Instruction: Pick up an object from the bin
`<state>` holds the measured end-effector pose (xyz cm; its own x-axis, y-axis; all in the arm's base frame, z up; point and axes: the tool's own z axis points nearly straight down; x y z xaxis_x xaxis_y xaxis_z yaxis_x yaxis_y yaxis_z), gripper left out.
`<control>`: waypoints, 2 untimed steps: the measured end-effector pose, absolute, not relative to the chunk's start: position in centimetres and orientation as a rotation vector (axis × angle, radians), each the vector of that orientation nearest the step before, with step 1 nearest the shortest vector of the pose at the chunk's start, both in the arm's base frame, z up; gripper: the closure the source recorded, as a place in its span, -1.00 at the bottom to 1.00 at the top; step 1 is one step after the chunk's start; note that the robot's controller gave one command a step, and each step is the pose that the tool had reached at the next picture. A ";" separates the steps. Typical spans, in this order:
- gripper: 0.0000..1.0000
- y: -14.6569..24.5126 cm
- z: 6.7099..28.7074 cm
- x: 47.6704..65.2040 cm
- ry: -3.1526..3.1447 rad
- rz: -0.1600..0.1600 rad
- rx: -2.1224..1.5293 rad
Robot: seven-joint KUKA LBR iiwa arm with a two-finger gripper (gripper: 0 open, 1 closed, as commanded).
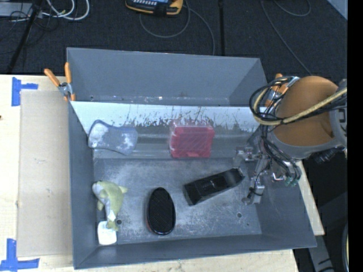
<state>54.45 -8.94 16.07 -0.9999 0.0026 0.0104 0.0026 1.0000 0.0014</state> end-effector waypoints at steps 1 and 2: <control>-1.00 -8.9 16.5 54.6 -3.139 -0.001 0.000; -1.00 -7.7 12.3 55.9 -3.138 0.000 0.110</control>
Offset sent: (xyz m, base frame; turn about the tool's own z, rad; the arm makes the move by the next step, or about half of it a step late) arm 0.0251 0.0296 -0.0907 -0.1573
